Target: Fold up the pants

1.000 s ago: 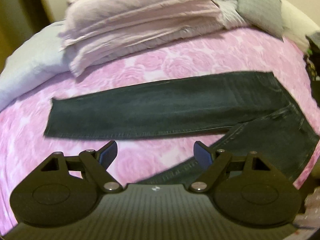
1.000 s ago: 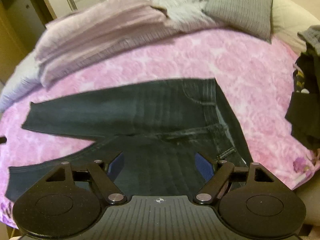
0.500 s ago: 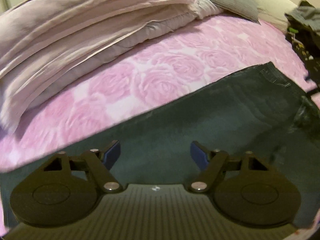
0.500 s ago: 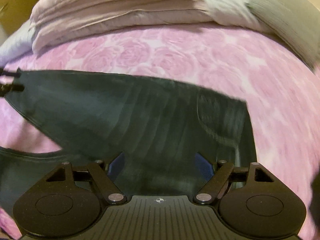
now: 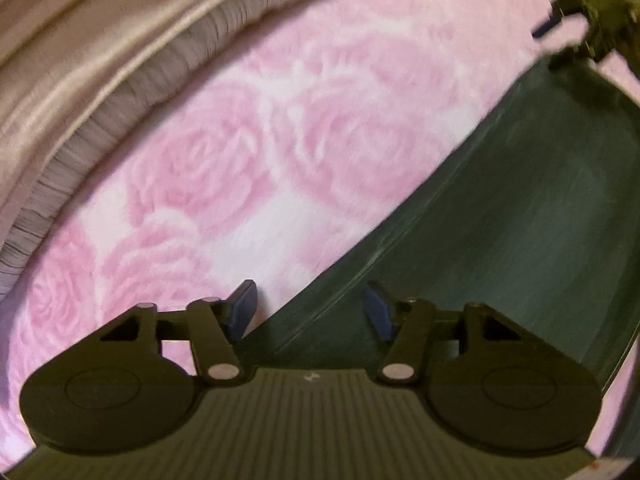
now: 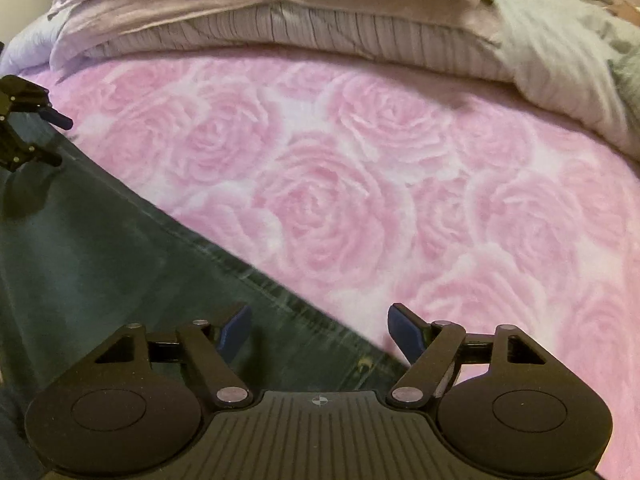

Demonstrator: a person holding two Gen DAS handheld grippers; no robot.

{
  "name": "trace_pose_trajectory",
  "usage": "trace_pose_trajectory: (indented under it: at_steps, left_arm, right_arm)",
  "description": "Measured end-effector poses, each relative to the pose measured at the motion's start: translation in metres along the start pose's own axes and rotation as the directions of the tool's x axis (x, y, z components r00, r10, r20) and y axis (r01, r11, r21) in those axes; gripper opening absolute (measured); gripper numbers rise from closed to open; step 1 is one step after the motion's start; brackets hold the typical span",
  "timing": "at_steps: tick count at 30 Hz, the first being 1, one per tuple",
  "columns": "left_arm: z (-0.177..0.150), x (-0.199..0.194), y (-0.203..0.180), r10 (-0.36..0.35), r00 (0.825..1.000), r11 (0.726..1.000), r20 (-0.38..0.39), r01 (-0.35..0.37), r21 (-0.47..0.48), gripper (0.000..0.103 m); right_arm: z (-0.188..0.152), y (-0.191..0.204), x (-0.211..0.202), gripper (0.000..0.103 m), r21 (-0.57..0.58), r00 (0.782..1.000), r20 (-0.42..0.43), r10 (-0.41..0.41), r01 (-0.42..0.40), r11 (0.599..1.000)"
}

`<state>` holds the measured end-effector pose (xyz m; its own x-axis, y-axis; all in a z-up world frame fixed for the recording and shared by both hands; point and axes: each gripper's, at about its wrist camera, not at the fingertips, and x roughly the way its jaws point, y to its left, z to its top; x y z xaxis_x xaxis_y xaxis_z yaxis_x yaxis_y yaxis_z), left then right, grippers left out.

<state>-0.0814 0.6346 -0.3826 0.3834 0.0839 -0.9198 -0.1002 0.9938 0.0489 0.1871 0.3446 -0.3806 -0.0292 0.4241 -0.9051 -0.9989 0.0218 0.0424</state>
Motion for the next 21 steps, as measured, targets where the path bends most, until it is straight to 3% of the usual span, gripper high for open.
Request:
trace_pose_trajectory:
  at_steps: [5, 7, 8, 9, 11, 12, 14, 15, 18, 21]
  left_arm:
    - [-0.01, 0.0, 0.014, -0.064, 0.997, 0.997, -0.043, 0.066, 0.04, 0.05]
    - [-0.011, 0.002, 0.012, -0.063, 0.997, 0.996, -0.05, 0.066, 0.056, 0.049]
    - [-0.009, 0.003, 0.011, -0.059, 0.997, 0.997, -0.055, 0.062, 0.056, 0.048]
    - [-0.009, 0.003, 0.008, -0.054, 0.997, 0.996, -0.055, 0.058, 0.072, 0.046]
    - [-0.009, 0.002, 0.004, -0.053, 0.997, 0.994, -0.052, 0.057, 0.092, 0.033]
    - [-0.009, -0.001, 0.001, -0.046, 0.998, 0.993, -0.05, 0.051, 0.103, 0.026]
    - [-0.009, -0.005, -0.011, 0.003, 0.999, 0.99, -0.047, 0.003, 0.14, 0.007]
    - [-0.011, -0.01, -0.017, 0.04, 0.998, 0.987, -0.04, -0.033, 0.158, 0.004]
    - [-0.023, -0.037, -0.038, 0.155, 0.987, 0.98, 0.036, -0.158, 0.118, 0.005]
    - [-0.045, -0.087, -0.069, 0.252, 0.959, 0.967, 0.132, -0.256, 0.007, 0.004]
  right_arm:
    - [-0.002, -0.01, 0.024, 0.068, -0.028, 0.994, -0.086, 0.061, -0.063, 0.998]
    - [-0.004, -0.011, 0.026, 0.064, -0.039, 0.995, -0.078, 0.059, -0.062, 0.997]
    - [-0.004, -0.011, 0.025, 0.052, -0.026, 0.995, -0.076, 0.069, -0.071, 0.997]
    - [-0.004, -0.012, 0.023, 0.033, -0.016, 0.995, -0.069, 0.072, -0.073, 0.997]
    - [-0.005, -0.009, 0.016, 0.011, -0.019, 0.995, -0.068, 0.071, -0.072, 0.997]
    - [-0.006, -0.004, 0.012, 0.008, -0.031, 0.996, -0.067, 0.064, -0.066, 0.997]
    - [-0.012, 0.013, -0.002, 0.007, -0.08, 0.999, -0.034, -0.007, 0.004, 0.997]
    - [-0.014, 0.023, -0.008, 0.007, -0.099, 0.999, -0.013, -0.046, 0.044, 0.994]
    - [-0.031, 0.06, -0.046, 0.007, -0.134, 0.979, 0.101, -0.175, 0.188, 0.973]
    - [-0.059, 0.105, -0.091, 0.007, -0.17, 0.935, 0.21, -0.284, 0.321, 0.932]
